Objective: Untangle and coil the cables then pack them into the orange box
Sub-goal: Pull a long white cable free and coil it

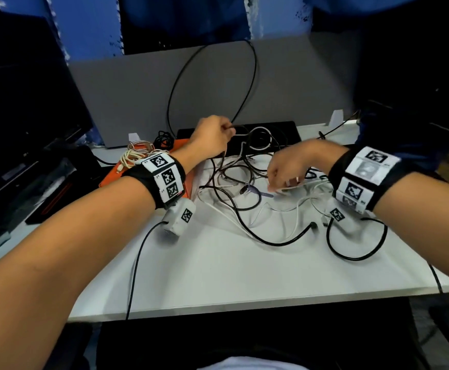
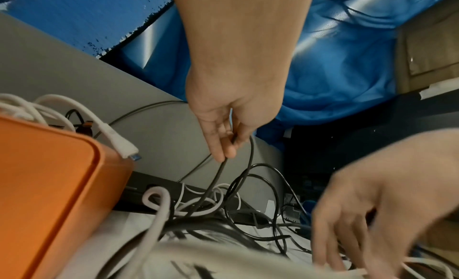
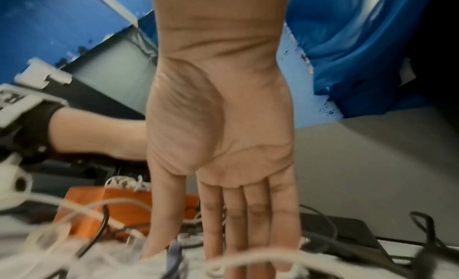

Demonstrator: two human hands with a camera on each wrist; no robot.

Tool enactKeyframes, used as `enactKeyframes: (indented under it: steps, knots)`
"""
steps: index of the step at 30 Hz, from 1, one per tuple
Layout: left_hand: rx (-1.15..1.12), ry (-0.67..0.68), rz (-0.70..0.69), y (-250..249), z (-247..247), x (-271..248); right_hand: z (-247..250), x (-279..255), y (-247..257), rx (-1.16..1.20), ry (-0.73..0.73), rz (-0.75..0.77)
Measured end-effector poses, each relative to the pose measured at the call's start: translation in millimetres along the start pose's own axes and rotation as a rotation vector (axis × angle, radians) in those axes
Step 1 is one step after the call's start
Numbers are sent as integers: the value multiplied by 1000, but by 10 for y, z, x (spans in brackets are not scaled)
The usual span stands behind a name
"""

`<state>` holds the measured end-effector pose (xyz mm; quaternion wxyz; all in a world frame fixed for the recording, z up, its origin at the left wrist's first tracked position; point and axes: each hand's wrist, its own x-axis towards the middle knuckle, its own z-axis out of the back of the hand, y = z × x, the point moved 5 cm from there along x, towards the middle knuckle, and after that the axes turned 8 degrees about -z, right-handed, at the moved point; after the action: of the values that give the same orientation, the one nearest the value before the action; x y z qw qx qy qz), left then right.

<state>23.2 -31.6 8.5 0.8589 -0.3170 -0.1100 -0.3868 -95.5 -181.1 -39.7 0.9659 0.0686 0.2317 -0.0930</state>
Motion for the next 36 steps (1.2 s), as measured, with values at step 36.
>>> enactKeyframes:
  steps: [36]
  knots:
    - [136, -41, -264, -622, -31, -215, 1247, -566, -242, 529, -1018, 131]
